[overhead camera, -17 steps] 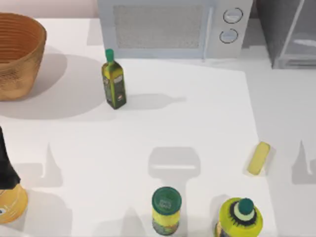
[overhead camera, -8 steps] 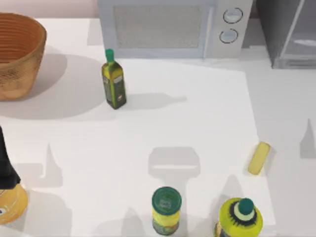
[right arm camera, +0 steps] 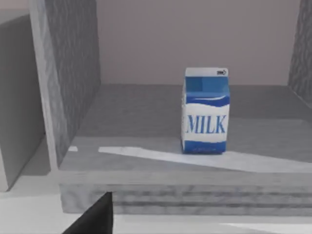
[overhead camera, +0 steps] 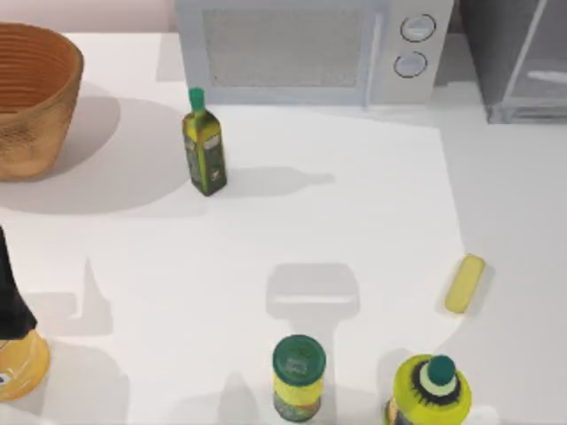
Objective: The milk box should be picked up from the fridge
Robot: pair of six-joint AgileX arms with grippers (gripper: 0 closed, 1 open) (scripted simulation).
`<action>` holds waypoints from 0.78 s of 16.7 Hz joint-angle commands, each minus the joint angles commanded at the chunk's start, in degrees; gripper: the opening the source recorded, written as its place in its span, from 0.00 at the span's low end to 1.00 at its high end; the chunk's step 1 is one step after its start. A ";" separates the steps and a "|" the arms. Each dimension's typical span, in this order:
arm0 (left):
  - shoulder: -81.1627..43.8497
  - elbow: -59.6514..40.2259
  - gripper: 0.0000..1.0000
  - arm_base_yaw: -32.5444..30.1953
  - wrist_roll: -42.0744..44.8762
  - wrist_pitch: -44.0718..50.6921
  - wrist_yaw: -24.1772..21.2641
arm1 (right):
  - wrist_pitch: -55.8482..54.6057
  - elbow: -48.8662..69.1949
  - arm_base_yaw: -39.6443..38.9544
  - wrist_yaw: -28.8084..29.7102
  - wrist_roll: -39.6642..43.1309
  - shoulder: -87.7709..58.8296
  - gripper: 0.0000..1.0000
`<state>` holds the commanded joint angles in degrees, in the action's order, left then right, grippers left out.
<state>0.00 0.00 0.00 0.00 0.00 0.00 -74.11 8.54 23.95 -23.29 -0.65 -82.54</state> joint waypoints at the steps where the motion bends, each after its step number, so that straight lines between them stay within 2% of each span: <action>1: 0.00 0.00 1.00 0.00 0.00 0.00 0.00 | -3.63 0.37 1.10 -1.13 -0.07 -4.39 1.00; 6: 0.00 0.00 1.00 0.00 0.00 0.00 0.00 | -16.73 1.85 5.76 -5.51 -0.38 -18.36 1.00; 13: 0.00 0.00 1.00 0.00 0.00 0.00 0.00 | -18.46 1.80 6.38 -6.07 -0.37 -20.06 1.00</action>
<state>0.00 0.00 0.00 0.00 0.00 0.00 -92.58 10.34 30.33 -29.36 -1.02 -102.61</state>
